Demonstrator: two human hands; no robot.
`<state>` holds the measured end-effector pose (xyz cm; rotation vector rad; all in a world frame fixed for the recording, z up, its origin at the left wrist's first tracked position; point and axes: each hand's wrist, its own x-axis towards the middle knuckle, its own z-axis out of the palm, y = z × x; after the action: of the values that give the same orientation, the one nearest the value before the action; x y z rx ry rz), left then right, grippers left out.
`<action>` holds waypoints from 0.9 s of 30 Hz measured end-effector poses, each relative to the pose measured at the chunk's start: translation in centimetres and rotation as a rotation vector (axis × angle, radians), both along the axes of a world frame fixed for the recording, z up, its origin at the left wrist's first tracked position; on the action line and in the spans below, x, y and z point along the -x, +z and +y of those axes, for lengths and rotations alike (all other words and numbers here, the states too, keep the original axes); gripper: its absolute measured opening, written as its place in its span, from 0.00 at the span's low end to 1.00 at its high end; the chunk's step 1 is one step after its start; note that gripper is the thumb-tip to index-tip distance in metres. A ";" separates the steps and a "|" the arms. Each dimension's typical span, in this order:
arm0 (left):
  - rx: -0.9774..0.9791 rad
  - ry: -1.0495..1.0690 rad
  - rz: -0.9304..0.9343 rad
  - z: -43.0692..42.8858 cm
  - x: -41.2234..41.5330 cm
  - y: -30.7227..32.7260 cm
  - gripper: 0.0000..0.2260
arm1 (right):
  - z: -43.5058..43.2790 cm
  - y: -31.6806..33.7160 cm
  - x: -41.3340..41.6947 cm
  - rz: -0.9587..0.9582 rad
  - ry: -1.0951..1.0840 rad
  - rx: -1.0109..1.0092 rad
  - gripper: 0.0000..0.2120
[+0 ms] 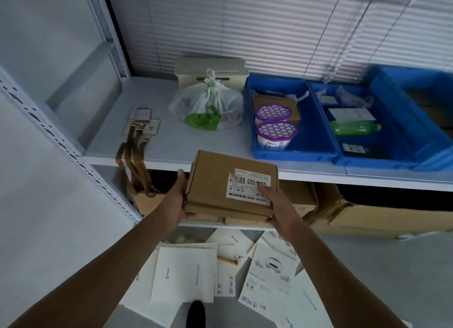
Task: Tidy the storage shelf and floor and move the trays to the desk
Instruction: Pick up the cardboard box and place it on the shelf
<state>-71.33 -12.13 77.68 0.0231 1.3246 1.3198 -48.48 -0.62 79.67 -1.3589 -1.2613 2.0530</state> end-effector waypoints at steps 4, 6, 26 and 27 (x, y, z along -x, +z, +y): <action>-0.011 -0.112 0.074 2.8 5.8 1.1 0.24 | 3.9 -0.4 6.4 0.000 0.031 -0.005 0.19; -0.001 -0.149 0.161 4.4 8.1 1.0 0.22 | 5.9 -0.8 9.5 0.039 0.038 0.033 0.22; 0.243 0.106 0.396 15.5 15.4 -4.0 0.09 | 14.7 -5.8 19.6 -0.379 0.009 -0.320 0.13; 0.238 0.120 0.391 15.7 15.4 -4.2 0.08 | 14.8 -5.9 19.8 -0.377 -0.002 -0.339 0.14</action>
<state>-86.75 3.60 73.52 0.0392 1.8342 1.2900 -68.32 14.18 73.77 -1.6184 -1.6690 1.5279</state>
